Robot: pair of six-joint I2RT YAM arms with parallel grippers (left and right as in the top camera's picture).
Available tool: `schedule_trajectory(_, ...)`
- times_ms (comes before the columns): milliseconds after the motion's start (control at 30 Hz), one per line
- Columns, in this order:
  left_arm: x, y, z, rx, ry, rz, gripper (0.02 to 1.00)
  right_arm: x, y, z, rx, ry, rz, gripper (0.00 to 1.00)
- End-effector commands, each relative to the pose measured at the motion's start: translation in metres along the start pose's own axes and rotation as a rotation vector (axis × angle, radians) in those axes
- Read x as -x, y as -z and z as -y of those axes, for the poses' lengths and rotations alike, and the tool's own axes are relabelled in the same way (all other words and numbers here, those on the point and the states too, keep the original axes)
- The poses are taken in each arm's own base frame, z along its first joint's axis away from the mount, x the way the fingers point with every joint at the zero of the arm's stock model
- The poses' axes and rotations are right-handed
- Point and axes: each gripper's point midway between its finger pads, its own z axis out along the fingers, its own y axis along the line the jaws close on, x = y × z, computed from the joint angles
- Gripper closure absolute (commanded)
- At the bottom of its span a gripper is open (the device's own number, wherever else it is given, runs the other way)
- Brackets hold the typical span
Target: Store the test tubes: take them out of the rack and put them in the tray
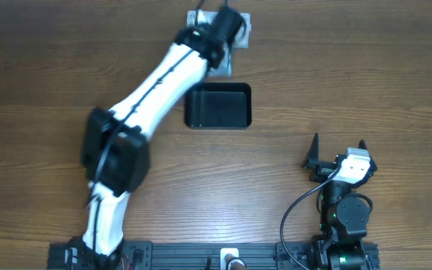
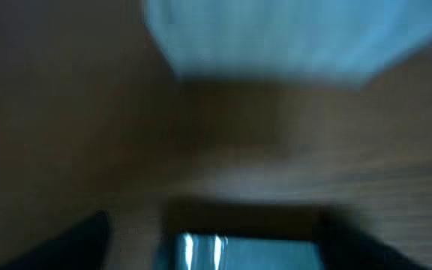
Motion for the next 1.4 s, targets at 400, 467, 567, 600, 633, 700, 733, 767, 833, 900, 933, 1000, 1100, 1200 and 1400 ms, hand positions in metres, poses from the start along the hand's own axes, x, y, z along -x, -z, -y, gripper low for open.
schedule_trajectory(400, 0.074, 0.146, -0.150, -0.137, 0.037, 0.628, 0.020, -0.002, 0.000, 0.003, -0.016, 0.002, -0.003, 0.009)
schedule_trajectory(467, 0.055, 0.154, -0.167, -0.130, 0.055, 0.682, 0.020, -0.002, 0.000, 0.003, -0.016, 0.002, -0.003, 0.009)
schedule_trajectory(567, 0.017, 0.166, -0.188, -0.107, 0.082, 0.735, 0.020, -0.002, 0.000, 0.003, -0.016, 0.002, -0.003, 0.009)
schedule_trajectory(600, 0.004, 0.170, -0.194, -0.100, 0.089, 0.749, 0.020, -0.002, 0.000, 0.003, -0.016, 0.002, -0.003, 0.007)
schedule_trajectory(633, -0.008, 0.174, -0.199, -0.094, 0.095, 0.761, 0.023, -0.002, 0.000, 0.003, -0.016, 0.002, -0.003, 0.007)
schedule_trajectory(700, -0.034, 0.182, -0.208, -0.083, 0.107, 0.789, 0.020, -0.002, 0.000, 0.003, -0.016, 0.002, -0.003, 0.007)
schedule_trajectory(733, -0.045, 0.185, -0.212, -0.078, 0.112, 0.803, 0.023, -0.002, 0.000, 0.003, -0.016, 0.002, -0.003, 0.009)
schedule_trajectory(767, -0.055, 0.188, -0.215, -0.074, 0.117, 0.816, 0.018, -0.002, 0.000, 0.003, -0.015, 0.002, -0.003, 0.007)
schedule_trajectory(833, -0.076, 0.194, -0.220, -0.069, 0.127, 0.856, 0.023, -0.002, 0.000, 0.003, -0.016, 0.002, -0.003, 0.009)
schedule_trajectory(900, -0.091, 0.196, -0.224, -0.066, 0.134, 0.890, 0.023, -0.002, 0.000, 0.003, -0.016, 0.002, -0.003, 0.009)
schedule_trajectory(933, -0.099, 0.195, -0.225, -0.064, 0.137, 0.904, 0.020, -0.002, 0.000, 0.003, -0.016, 0.002, -0.003, 0.007)
schedule_trajectory(1000, -0.113, 0.194, -0.226, -0.069, 0.140, 0.939, 0.020, -0.002, 0.000, 0.003, -0.016, 0.002, -0.003, 0.009)
schedule_trajectory(1100, -0.129, 0.188, -0.227, -0.077, 0.142, 0.988, 0.018, -0.002, 0.000, 0.003, -0.016, 0.002, -0.003, 0.007)
schedule_trajectory(1200, -0.141, 0.181, -0.228, -0.081, 0.143, 1.026, 0.018, -0.002, 0.000, 0.003, -0.016, 0.002, -0.003, 0.009)
schedule_trajectory(1400, -0.160, 0.167, -0.227, -0.098, 0.131, 1.050, 0.018, -0.002, 0.000, 0.003, -0.016, 0.002, -0.003, 0.009)
